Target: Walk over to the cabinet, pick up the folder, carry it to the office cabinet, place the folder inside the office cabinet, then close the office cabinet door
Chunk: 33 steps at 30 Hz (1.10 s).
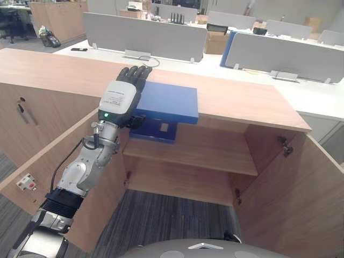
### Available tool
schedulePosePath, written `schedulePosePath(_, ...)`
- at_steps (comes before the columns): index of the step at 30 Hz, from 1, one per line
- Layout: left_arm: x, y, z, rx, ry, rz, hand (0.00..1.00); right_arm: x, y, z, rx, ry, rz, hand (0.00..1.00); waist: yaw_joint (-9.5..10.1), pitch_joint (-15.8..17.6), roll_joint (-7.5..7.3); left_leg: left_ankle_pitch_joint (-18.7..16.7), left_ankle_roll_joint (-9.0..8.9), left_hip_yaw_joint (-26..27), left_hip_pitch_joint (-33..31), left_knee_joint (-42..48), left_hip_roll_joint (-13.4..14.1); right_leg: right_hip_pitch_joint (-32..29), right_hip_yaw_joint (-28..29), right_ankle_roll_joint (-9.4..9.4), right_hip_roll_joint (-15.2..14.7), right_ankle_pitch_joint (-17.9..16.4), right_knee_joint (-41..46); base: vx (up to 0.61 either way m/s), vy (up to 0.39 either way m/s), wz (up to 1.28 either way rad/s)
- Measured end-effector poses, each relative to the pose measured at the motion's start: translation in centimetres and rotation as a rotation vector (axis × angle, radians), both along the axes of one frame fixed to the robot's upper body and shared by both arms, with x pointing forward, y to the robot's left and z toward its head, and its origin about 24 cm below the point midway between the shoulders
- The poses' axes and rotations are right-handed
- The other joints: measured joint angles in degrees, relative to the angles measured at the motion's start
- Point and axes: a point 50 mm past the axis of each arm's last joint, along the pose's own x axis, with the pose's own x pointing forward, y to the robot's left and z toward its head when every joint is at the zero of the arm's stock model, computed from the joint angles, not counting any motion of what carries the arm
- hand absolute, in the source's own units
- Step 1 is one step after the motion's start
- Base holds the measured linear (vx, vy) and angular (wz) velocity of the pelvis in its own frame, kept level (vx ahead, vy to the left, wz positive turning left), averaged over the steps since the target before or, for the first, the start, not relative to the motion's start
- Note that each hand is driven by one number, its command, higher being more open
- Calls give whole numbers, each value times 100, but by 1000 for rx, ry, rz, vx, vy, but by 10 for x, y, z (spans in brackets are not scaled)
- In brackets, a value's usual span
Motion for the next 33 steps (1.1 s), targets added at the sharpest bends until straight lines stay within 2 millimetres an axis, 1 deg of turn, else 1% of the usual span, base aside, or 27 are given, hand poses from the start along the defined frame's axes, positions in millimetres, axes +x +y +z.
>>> schedulePosePath(3, 6, -1, 2, 10, 4, 4, 100, 2, 0, 0, 0, -5, -1, 100, -71, -9, -3, 70, -29, 16, 6, -91, 31, -45, 17, 0, 18, 0, -1, -5, 8, -4)
schedulePosePath(5, 9, 1, -4, 20, 32, 14, 100, 2, -1, 0, -1, -5, -7, 100, -87, -10, -1, 222, -26, 71, 159, -309, 56, -34, 43, -4, 9, 2, -1, -6, 11, -13)
schedulePosePath(7, 11, 4, -18, 37, 95, 31, 100, 2, -2, 1, -3, -8, -21, 100, -136, -8, 26, 339, -31, 140, 302, -557, 60, -7, 93, -4, -17, 2, -29, -12, 24, -12)
schedulePosePath(9, 12, 6, -25, 47, 128, 39, 100, 3, -3, 1, -2, -9, -33, 100, -165, -6, 31, 417, -33, 164, 335, -661, 46, -24, 110, -3, -40, 2, -62, -19, 42, -6)
schedulePosePath(10, 13, 7, -31, 52, 158, 48, 100, 3, -2, 1, 0, -9, -42, 100, -194, 0, 32, 519, -19, 171, 413, -810, 39, -50, 118, 0, -59, -1, -73, -32, 39, -2)
schedulePosePath(12, 13, 10, -36, 57, 188, 59, 100, 3, -2, 1, 1, -11, -48, 100, -228, 1, 21, 648, -8, 173, 494, -1006, 35, -68, 119, 5, -79, -1, -124, -32, 40, -1)
schedulePosePath(13, 14, 11, -39, 59, 203, 68, 100, 3, -2, 1, 2, -11, -50, 100, -239, -1, 16, 742, -32, 176, 528, -1119, 33, -67, 119, 21, -88, 6, -165, -8, 34, 0)
schedulePosePath(14, 14, 12, -40, 59, 208, 72, 100, 4, -2, 1, 3, -12, -51, 100, -243, 14, 8, 768, -5, 177, 532, -1123, 22, -67, 120, 26, -98, 6, -164, 2, 36, 0)
schedulePosePath(19, 16, 18, -51, 27, 271, 114, 100, 5, -1, 1, 8, -11, -62, 100, -246, 71, -31, 784, 49, 182, 576, -1120, -93, 25, 134, 129, -197, 47, -258, 35, 45, 0)
schedulePosePath(23, 18, 27, -51, -73, 295, 165, 100, 8, 0, 1, 14, -11, -60, 100, -267, 158, -96, 793, 74, 222, 584, -1117, -172, 36, 167, 171, -274, 76, -264, 46, 42, -3)
schedulePosePath(26, 19, 30, -52, -90, 302, 189, 100, 9, 1, 1, 17, -4, -58, 100, -286, 191, -101, 786, 91, 250, 585, -1116, -205, 32, 186, 200, -302, 93, -278, 29, 32, -5)
schedulePosePath(29, 19, 33, -53, -120, 310, 206, 100, 12, 2, 1, 23, -7, -53, 100, -375, 193, -101, 785, 112, 265, 587, -1116, -250, 34, 218, 233, -347, 106, -288, 23, 32, -3)
schedulePosePath(33, 19, 33, -52, -115, 308, 209, 100, 12, 2, 1, 30, -8, -51, 100, -389, 197, -95, 780, 150, 329, 599, -1118, -277, 33, 284, 270, -372, 130, -321, 4, 20, -7)
